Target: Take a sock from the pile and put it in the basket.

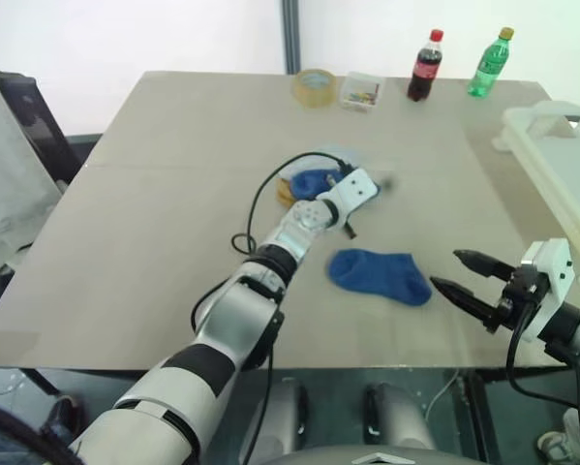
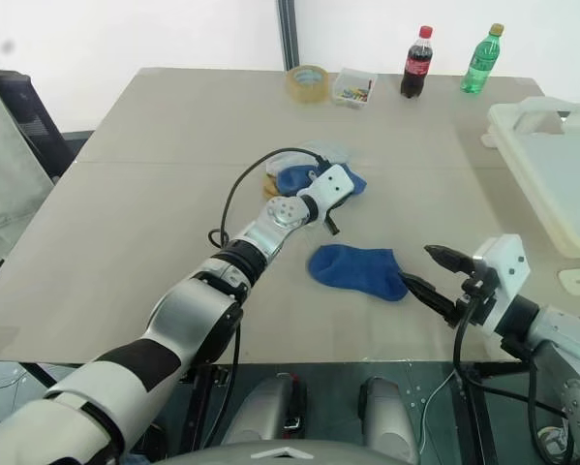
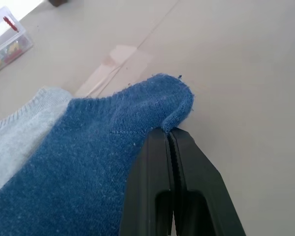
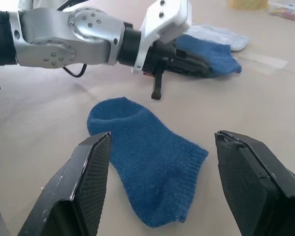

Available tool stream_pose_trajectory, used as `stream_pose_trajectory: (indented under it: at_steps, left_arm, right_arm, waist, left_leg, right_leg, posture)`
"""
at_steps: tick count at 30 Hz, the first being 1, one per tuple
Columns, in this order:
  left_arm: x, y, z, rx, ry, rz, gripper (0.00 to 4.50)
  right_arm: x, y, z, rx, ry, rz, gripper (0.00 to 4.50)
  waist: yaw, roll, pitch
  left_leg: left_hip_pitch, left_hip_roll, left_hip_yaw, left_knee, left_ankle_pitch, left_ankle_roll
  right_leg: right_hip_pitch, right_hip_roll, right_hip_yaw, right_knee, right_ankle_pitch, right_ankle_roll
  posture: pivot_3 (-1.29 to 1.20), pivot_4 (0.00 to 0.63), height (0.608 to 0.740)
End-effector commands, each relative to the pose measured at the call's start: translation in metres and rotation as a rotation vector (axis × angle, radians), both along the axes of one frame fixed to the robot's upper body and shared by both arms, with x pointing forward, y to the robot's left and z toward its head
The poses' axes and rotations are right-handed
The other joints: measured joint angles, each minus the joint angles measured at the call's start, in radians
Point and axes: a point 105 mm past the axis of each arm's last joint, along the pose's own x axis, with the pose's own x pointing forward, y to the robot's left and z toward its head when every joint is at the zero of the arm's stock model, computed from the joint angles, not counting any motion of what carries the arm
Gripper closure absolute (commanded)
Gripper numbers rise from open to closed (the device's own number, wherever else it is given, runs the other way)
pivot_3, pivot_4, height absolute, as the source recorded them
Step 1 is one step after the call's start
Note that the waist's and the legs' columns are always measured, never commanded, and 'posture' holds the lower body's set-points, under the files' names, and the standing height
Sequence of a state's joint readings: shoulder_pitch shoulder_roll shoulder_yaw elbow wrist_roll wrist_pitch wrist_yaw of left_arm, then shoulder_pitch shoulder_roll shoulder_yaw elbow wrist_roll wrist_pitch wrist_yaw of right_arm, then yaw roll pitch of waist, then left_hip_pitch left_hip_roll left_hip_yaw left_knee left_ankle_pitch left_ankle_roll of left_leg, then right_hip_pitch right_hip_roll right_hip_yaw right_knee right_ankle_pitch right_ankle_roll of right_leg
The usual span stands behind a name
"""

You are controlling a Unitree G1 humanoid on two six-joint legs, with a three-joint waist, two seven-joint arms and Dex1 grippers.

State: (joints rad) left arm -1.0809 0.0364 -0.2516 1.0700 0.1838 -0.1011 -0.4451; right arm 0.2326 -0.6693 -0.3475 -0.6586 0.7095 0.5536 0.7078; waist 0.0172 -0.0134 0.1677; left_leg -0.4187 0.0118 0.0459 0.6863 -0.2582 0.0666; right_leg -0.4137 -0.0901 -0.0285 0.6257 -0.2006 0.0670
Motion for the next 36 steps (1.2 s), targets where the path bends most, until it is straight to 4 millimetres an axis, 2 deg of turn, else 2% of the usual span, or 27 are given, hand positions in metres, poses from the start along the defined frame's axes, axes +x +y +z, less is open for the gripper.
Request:
stream_pose_trajectory:
  at_steps: [1,6,10,13,15,17,19,20,24,27,32,34,36]
  left_arm:
    - [-0.016,-0.015,0.023,-0.094,0.015,-0.105,4.44]
    - [-0.057,-0.016,0.012,-0.068,0.14,-0.204,4.44]
    - [-0.078,-0.018,0.009,-0.062,0.194,-0.229,4.44]
    - [-0.095,-0.031,0.007,-0.113,0.253,-0.261,3.57]
    - [-0.101,-0.038,0.013,-0.166,0.277,-0.28,2.64]
    - [-0.107,-0.044,0.02,-0.217,0.294,-0.301,2.07]
    - [-0.112,-0.047,0.025,-0.26,0.316,-0.323,1.02]
    - [-0.113,-0.047,0.028,-0.27,0.321,-0.332,0.77]
    - [-0.098,-0.019,0.038,-0.31,0.325,-0.289,0.77]
    - [-0.067,0.014,0.04,-0.327,0.317,-0.137,0.77]
    - [-0.022,0.076,0.028,-0.311,0.337,0.114,0.77]
    - [-0.012,0.095,0.018,-0.303,0.365,0.196,0.77]
    - [-0.008,0.106,0.008,-0.291,0.387,0.236,0.77]
  right_arm:
    - [-0.003,0.003,0.006,-0.011,-0.041,0.01,1.07]
    - [0.001,-0.003,-0.001,-0.04,-0.023,-0.037,1.07]
    - [0.008,-0.012,-0.009,-0.087,-0.007,-0.085,1.07]
    - [0.023,-0.026,-0.019,-0.147,0.015,-0.163,1.07]
    - [0.03,-0.029,-0.022,-0.158,0.021,-0.191,1.07]
    - [0.038,-0.031,-0.025,-0.159,0.03,-0.224,1.07]
    - [0.045,-0.031,-0.028,-0.149,0.045,-0.251,1.07]
    - [0.049,-0.032,-0.029,-0.142,0.059,-0.268,1.07]
    - [0.069,-0.028,-0.036,-0.076,0.1,-0.339,1.07]
    - [0.08,-0.022,-0.04,-0.042,0.119,-0.361,1.07]
    - [0.101,0.001,-0.044,0.04,0.156,-0.355,1.07]
    - [0.108,0.011,-0.045,0.067,0.173,-0.347,1.07]
    - [0.112,0.019,-0.047,0.09,0.19,-0.335,1.07]
  waist:
    - [0.0,0.0,0.0]
    - [-0.005,0.001,0.0]
    - [0.0,0.001,0.0]
    - [-0.001,0.001,-0.001]
    - [0.001,0.001,-0.001]
    - [-0.001,0.001,0.0]
    - [-0.002,0.001,-0.001]
    - [-0.004,0.001,-0.001]
    - [-0.007,0.002,-0.001]
    - [-0.004,0.003,-0.001]
    - [-0.005,0.003,-0.001]
    - [-0.004,0.003,-0.001]
    - [-0.002,0.003,-0.001]
  left_leg:
    - [0.0,0.001,0.0,0.0,0.0,0.0]
    - [0.0,0.002,0.001,0.0,0.0,0.0]
    - [0.001,0.002,0.0,0.0,0.0,0.0]
    - [0.002,0.002,0.001,0.001,0.0,0.0]
    - [0.002,0.001,0.001,0.001,0.0,0.0]
    - [0.001,0.001,0.0,0.001,0.0,0.0]
    - [0.001,0.0,0.0,0.001,0.0,0.0]
    - [0.001,0.0,0.0,0.001,0.0,0.0]
    - [0.002,0.0,0.001,0.001,0.0,0.0]
    - [0.003,0.001,0.0,0.001,0.0,0.0]
    - [0.002,-0.001,0.001,0.001,0.0,0.0]
    - [0.002,-0.001,0.001,0.0,0.0,0.0]
    - [0.002,-0.001,0.001,0.0,0.001,0.0]
  right_leg:
    - [0.0,0.0,0.0,0.0,0.0,0.0]
    - [0.0,0.0,0.001,0.0,0.0,0.0]
    - [0.0,0.001,0.0,0.001,0.0,0.0]
    - [0.002,0.0,0.001,0.001,-0.002,-0.004]
    - [0.002,0.0,0.002,0.001,-0.002,-0.004]
    - [0.001,0.0,0.002,0.001,-0.002,-0.004]
    - [0.001,0.001,0.001,0.001,-0.002,-0.004]
    - [0.001,0.001,0.001,0.001,-0.002,-0.004]
    - [0.0,0.003,0.002,0.002,-0.002,-0.004]
    - [0.0,0.003,0.002,0.003,-0.002,-0.004]
    - [0.0,0.003,0.002,0.002,0.0,0.0]
    - [0.0,0.003,0.002,0.001,0.0,0.0]
    - [0.0,0.003,0.002,0.001,0.0,0.0]
  posture:
    - [0.0,0.15,0.74]
    - [0.0,0.15,0.74]
    - [0.0,0.15,0.74]
    - [0.0,0.15,0.74]
    - [0.0,0.15,0.74]
    - [0.0,0.15,0.74]
    - [0.0,0.15,0.74]
    - [0.0,0.15,0.74]
    - [0.0,0.15,0.74]
    - [0.0,0.15,0.74]
    - [0.0,0.15,0.74]
    - [0.0,0.15,0.74]
    - [0.0,0.15,0.74]
